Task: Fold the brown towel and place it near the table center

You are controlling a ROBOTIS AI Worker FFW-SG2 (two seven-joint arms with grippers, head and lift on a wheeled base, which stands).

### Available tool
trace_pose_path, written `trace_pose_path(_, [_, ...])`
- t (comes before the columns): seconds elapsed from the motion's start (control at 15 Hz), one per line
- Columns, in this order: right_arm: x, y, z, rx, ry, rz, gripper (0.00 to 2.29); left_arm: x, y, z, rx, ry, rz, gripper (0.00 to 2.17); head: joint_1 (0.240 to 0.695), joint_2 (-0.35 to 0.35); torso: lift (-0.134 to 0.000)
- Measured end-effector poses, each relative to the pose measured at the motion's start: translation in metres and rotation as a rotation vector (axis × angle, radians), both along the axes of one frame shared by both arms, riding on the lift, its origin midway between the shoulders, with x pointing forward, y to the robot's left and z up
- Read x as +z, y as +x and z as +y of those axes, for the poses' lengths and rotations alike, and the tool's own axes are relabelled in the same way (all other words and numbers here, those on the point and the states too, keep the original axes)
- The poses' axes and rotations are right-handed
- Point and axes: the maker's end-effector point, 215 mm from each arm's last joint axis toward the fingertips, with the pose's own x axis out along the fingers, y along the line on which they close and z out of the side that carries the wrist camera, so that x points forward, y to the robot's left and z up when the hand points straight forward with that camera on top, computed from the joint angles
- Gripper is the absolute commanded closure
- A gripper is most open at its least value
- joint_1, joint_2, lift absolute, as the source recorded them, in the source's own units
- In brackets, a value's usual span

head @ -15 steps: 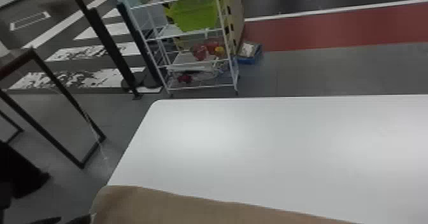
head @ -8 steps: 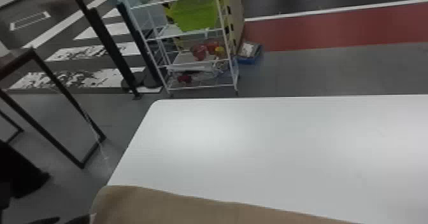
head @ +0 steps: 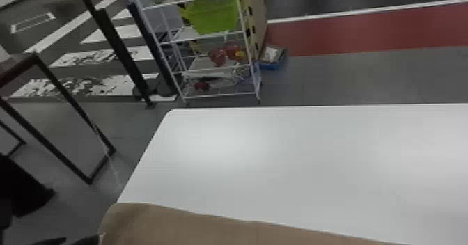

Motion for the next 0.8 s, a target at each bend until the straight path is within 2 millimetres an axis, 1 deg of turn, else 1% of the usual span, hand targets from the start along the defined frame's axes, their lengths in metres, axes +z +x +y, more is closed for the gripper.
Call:
trace_pose_path(0.07, [0.000,0.001,-0.001,0.002,-0.004,-0.001,1.39,0.000,0.000,0.000,0.000,-0.001,0.000,0.03,0.695,0.350,-0.122])
trace_pose_path(0.13, [0.001,0.001,-0.002,0.005,-0.005,-0.002,1.02,0.000,0.001,0.000,0.000,0.000,0.000,0.03,0.695,0.350,-0.122])
trace_pose_path(0.2, [0.002,0.000,-0.002,0.009,-0.002,-0.002,0.56,0.000,0.001,0.000,-0.001,0.000,0.000,0.03,0.695,0.350,-0.122])
trace_pose_path(0.27, [0.003,0.000,-0.004,0.007,-0.006,-0.001,0.39,0.000,0.001,-0.001,-0.001,0.000,-0.001,0.03,0.695,0.350,-0.122])
trace_pose_path(0.33, [0.002,0.000,-0.007,0.002,-0.013,0.000,0.29,0.000,0.001,-0.001,-0.001,-0.001,-0.001,0.03,0.695,0.350,-0.122])
trace_pose_path(0.4, [0.002,0.000,-0.010,-0.005,-0.019,0.002,0.24,0.000,0.001,-0.001,-0.001,-0.002,-0.001,0.03,0.695,0.350,-0.122])
trace_pose_path(0.67, [0.000,-0.001,-0.023,-0.033,-0.049,0.022,0.22,0.001,0.000,0.001,0.001,0.001,-0.001,0.03,0.695,0.350,-0.122])
trace_pose_path(0.8, [-0.004,-0.004,-0.021,-0.027,-0.074,0.035,0.20,0.001,0.000,0.001,0.000,0.002,-0.001,0.03,0.695,0.350,-0.122])
